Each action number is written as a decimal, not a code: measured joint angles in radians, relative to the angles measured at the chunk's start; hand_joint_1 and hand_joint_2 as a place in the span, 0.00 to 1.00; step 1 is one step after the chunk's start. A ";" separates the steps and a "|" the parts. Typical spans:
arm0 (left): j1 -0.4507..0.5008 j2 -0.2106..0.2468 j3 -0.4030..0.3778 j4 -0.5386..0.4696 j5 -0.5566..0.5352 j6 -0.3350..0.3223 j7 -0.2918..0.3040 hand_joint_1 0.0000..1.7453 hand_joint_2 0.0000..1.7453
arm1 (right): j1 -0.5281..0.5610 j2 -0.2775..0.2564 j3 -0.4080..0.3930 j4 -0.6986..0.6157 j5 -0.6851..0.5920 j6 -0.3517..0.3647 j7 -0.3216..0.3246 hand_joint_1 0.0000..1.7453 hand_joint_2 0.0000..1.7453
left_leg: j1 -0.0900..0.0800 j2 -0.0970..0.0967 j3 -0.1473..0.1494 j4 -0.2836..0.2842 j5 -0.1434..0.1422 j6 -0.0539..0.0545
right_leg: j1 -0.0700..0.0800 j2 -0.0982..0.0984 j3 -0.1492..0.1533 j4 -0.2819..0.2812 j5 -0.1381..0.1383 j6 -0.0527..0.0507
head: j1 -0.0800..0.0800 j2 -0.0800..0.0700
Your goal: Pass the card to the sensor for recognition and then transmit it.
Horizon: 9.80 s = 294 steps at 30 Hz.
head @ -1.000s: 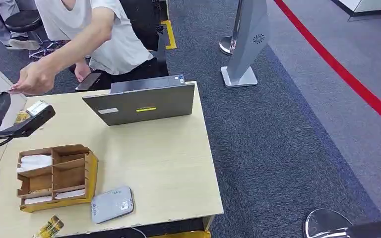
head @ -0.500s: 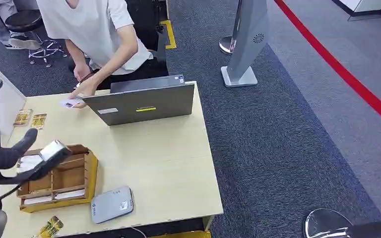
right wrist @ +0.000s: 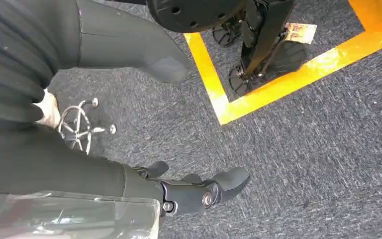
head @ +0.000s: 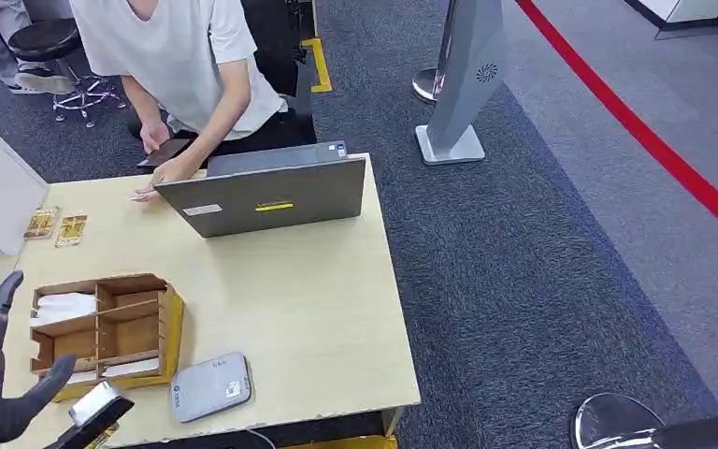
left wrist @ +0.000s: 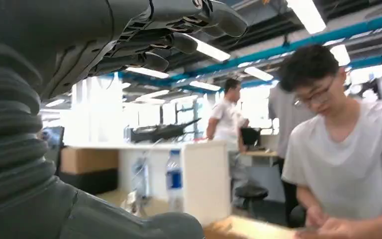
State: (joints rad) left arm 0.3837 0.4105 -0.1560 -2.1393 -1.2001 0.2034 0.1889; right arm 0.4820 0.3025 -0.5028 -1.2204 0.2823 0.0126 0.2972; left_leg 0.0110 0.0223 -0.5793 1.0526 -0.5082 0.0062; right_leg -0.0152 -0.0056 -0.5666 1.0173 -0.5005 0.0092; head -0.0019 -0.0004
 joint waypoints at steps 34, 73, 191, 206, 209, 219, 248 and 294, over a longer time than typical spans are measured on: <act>0.155 -0.029 0.024 0.011 -0.012 0.049 0.092 0.00 1.00 | 0.061 0.000 0.063 -0.090 -0.002 -0.004 0.051 0.00 1.00 | 0.000 -0.004 0.000 0.000 0.000 0.000 | 0.000 -0.003 0.002 0.000 -0.001 0.001 | 0.000 0.000; 0.167 -0.108 0.070 0.074 -0.115 0.154 0.104 0.00 1.00 | 0.097 0.000 0.069 -0.118 0.017 -0.010 0.114 0.00 1.00 | 0.000 -0.004 0.000 0.000 -0.001 0.001 | 0.000 -0.003 0.001 0.000 -0.001 0.001 | 0.000 0.000; -0.450 0.344 -0.062 -0.067 0.269 -0.625 -0.017 1.00 1.00 | 0.051 0.000 0.070 -0.052 0.098 0.063 0.086 0.00 1.00 | 0.002 -0.007 0.001 0.000 0.002 -0.002 | 0.002 -0.006 0.001 0.001 0.001 -0.001 | -0.001 0.000; -0.682 0.027 -0.139 0.304 -0.264 -0.297 0.172 1.00 1.00 | -0.016 0.000 0.005 0.001 0.292 0.174 0.001 0.00 1.00 | 0.000 -0.004 0.001 0.000 0.003 -0.001 | 0.000 -0.003 0.001 0.000 0.004 0.000 | 0.000 0.000; -0.684 -0.011 -0.122 0.416 -0.320 -0.201 0.151 1.00 1.00 | -0.038 0.000 -0.039 0.035 0.340 0.190 -0.013 0.00 1.00 | 0.000 -0.004 0.001 0.000 0.003 -0.001 | 0.001 -0.003 0.001 0.000 0.004 0.000 | 0.000 0.000; -0.724 -0.087 -0.108 0.595 -0.367 -0.064 0.103 1.00 1.00 | -0.082 0.000 -0.116 0.122 0.410 0.198 -0.043 0.00 1.00 | 0.000 -0.004 0.000 0.000 0.003 -0.001 | 0.000 -0.003 0.001 0.000 0.004 0.000 | 0.000 0.000; -0.815 -0.121 -0.100 0.618 -0.368 -0.119 0.091 1.00 1.00 | -0.098 0.000 -0.166 0.163 0.435 0.203 -0.025 0.00 1.00 | 0.000 -0.004 0.000 0.000 0.003 0.000 | 0.001 -0.003 0.001 0.000 0.004 0.000 | 0.000 0.000; -0.301 -0.748 1.609 0.434 1.190 -0.440 0.016 0.00 1.00 | 0.112 0.000 0.167 -0.088 0.065 -0.050 0.213 0.00 1.00 | 0.000 -0.004 0.007 0.000 -0.009 0.002 | 0.000 -0.003 0.009 -0.001 -0.008 0.004 | 0.000 0.000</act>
State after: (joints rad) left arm 0.0828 -0.3376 1.4534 -1.7050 -0.0099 -0.2365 0.2052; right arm 0.5937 0.3029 -0.3361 -1.3085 0.3475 -0.0374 0.5100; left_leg 0.0113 0.0185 -0.5723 1.0528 -0.5170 0.0079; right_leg -0.0150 -0.0090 -0.5581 1.0161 -0.5087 0.0128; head -0.0019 -0.0004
